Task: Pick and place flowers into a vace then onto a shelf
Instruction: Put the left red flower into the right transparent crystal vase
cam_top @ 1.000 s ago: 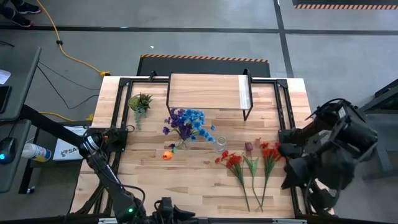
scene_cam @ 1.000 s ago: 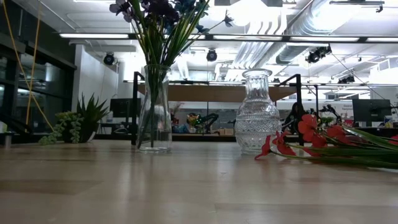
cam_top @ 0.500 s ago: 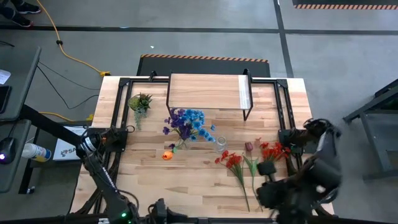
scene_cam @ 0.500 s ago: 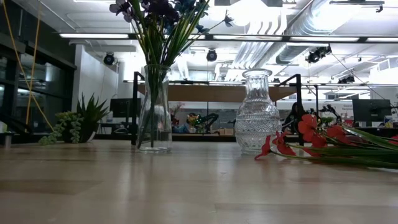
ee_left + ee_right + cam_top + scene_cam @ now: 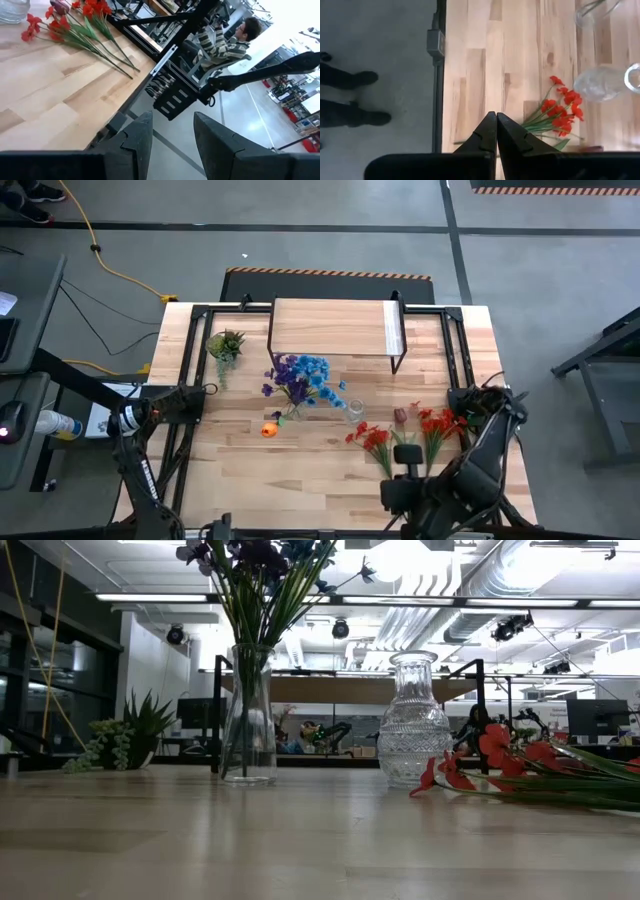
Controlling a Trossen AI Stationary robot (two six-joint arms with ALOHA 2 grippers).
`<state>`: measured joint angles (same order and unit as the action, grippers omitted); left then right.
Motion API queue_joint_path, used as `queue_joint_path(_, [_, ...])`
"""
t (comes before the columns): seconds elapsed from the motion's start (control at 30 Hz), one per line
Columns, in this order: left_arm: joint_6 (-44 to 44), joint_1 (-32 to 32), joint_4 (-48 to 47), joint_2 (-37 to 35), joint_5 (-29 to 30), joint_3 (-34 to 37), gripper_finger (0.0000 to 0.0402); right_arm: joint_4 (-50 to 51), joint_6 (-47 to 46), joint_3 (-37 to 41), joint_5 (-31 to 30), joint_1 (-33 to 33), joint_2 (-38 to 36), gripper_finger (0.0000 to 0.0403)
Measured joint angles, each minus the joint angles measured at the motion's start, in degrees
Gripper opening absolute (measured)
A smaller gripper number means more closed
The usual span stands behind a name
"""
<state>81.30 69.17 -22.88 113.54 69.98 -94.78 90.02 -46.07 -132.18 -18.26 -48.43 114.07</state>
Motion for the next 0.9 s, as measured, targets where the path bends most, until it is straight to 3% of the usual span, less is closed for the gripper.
queue_joint_path(0.7, [0.4, -0.2, -6.2, 0.0, -2.9, 0.0, 0.0177, 0.0, -15.2, 0.0, 4.8, -3.2, 10.4, 0.0001])
queue_joint_path(0.9, [0.4, -0.2, -6.7, 0.0, -3.1, 0.0, 0.0177, 0.0, -16.1, 0.0, 1.4, -3.4, 12.8, 0.0001])
